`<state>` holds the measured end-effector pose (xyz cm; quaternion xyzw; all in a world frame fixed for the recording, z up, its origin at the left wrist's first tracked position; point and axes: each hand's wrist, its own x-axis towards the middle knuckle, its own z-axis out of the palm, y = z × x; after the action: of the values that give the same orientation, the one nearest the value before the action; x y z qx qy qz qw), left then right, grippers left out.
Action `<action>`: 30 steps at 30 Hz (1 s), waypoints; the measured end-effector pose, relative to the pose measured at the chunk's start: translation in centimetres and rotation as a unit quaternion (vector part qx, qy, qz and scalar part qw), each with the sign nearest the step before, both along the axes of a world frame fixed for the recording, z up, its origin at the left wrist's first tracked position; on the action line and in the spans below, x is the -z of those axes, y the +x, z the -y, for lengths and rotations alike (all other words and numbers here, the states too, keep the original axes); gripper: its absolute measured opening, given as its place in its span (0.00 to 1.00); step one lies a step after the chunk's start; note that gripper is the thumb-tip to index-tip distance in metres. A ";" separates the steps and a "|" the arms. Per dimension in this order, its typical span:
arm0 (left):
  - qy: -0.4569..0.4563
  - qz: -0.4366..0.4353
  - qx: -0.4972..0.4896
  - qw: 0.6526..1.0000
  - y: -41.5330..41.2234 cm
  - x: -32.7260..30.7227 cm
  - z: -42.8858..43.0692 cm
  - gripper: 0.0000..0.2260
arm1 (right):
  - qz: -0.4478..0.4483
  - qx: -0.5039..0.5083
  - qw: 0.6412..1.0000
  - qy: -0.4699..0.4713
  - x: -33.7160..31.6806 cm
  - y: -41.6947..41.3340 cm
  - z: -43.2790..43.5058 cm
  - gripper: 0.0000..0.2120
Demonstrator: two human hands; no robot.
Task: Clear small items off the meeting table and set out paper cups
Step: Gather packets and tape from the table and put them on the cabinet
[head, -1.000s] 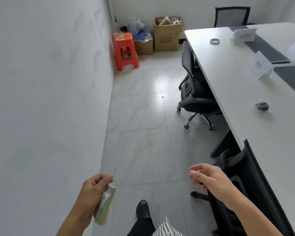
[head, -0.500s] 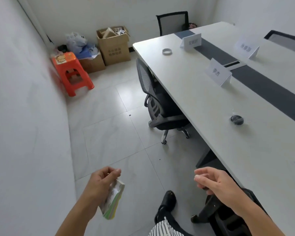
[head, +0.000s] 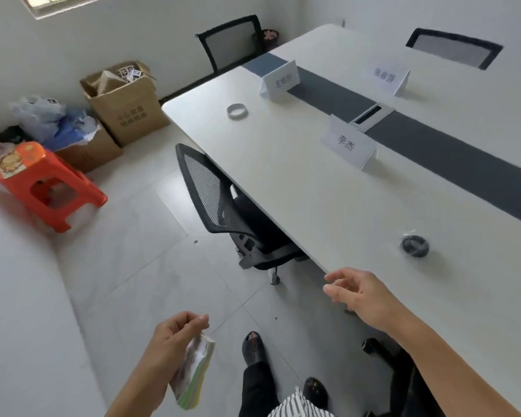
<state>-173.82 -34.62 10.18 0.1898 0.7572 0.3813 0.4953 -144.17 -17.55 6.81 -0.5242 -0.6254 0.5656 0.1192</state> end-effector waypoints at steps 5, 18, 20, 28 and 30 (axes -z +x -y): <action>0.016 0.016 0.085 0.996 -4.3 0.5 -10.6 0.12 | 0.049 0.129 0.990 -0.027 1.5 1.2 -3.1 0.06; 0.040 0.005 0.240 0.970 -1.8 -1.0 -27.7 0.11 | 0.315 0.330 0.885 0.097 7.3 6.3 -13.2 0.20; 0.019 -0.007 0.225 0.974 -0.8 -0.7 -27.9 0.12 | 0.342 0.329 0.873 0.111 9.4 7.3 -15.3 0.24; -0.030 -0.052 0.153 0.986 0.6 -1.1 -27.2 0.11 | 0.388 0.258 0.871 0.157 15.5 6.4 -19.1 0.18; -0.035 -0.051 0.122 0.991 0.5 -1.3 -26.7 0.10 | 0.373 0.249 0.875 0.183 15.3 5.8 -19.7 0.18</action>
<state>-173.35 -7.95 11.43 0.2827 0.7656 0.2814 0.5047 -138.35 2.13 -8.51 -0.8036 -0.5643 0.1553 0.1078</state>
